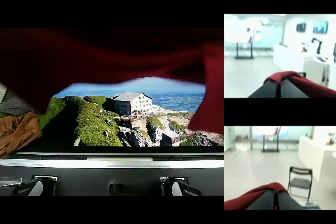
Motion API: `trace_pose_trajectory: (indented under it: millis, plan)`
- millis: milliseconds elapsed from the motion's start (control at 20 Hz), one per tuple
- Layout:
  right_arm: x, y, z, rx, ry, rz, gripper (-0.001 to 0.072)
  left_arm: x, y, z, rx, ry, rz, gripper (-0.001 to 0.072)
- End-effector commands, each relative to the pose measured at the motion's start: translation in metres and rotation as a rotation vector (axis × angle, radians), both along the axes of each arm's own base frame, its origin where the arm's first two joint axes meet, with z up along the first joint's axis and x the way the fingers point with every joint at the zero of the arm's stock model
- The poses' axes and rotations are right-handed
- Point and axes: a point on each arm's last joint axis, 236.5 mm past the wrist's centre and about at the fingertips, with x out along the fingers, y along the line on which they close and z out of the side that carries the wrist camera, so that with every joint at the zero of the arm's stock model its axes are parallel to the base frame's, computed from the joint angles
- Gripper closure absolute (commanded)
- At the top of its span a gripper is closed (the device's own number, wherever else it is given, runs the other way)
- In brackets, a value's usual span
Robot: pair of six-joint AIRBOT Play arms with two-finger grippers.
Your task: Fold the clothes and pants, and hang the long-sleeved shirts on hangers.
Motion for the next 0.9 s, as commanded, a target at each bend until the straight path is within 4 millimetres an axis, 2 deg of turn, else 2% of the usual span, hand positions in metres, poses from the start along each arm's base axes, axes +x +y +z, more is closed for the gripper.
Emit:
trace_pose_trajectory:
  millis: [0,50,100,150,200,300,400,500,550,600,650,700,800,850]
  plan:
    - [-0.022,0.001,0.02,0.017,-0.088,-0.019,0.0681,-0.007,0.004,0.005,0.016,-0.02,0.038,0.0684]
    - [-0.009,-0.002,0.008,0.052,-0.035,-0.009,0.0681,0.007,0.008,-0.009,0.014,0.05,0.045,0.0684]
    - [0.012,-0.007,-0.017,0.1,0.073,0.004,0.0681,0.03,0.013,-0.035,0.011,0.165,0.043,0.0684]
    - [0.037,-0.013,-0.053,0.141,0.219,0.015,0.0681,0.056,0.016,-0.07,0.02,0.3,0.03,0.0684]
    - [0.067,-0.022,-0.101,0.178,0.412,0.026,0.0681,0.082,0.018,-0.107,0.027,0.431,0.006,0.0684]
    - [0.125,-0.035,-0.206,0.285,0.782,0.083,0.0682,0.137,0.021,-0.197,0.004,0.702,-0.055,0.0684]
    - [0.175,-0.038,-0.311,0.426,1.07,0.169,0.0682,0.184,0.013,-0.299,-0.049,0.947,-0.119,0.0683]
    - [0.214,-0.026,-0.413,0.515,1.289,0.201,0.0682,0.219,0.0,-0.406,-0.101,1.142,-0.144,0.0683]
    - [0.232,-0.015,-0.454,0.54,1.348,0.214,0.0682,0.236,-0.003,-0.455,-0.134,1.207,-0.124,0.0683]
    - [0.256,-0.003,-0.489,0.593,1.372,0.201,0.0681,0.252,-0.001,-0.494,-0.191,1.254,-0.092,0.0682]
    - [0.283,0.007,-0.514,0.666,1.35,0.18,0.0681,0.269,0.002,-0.529,-0.267,1.297,-0.063,0.0681]
    - [0.309,0.018,-0.535,0.755,1.305,0.163,0.0681,0.283,0.001,-0.554,-0.332,1.328,-0.057,0.0681]
    - [0.345,0.038,-0.561,0.888,1.229,0.157,0.068,0.303,-0.005,-0.591,-0.493,1.385,-0.075,0.0681]
    - [0.355,0.044,-0.571,0.905,1.212,0.156,0.068,0.309,-0.009,-0.604,-0.551,1.408,-0.087,0.0681]
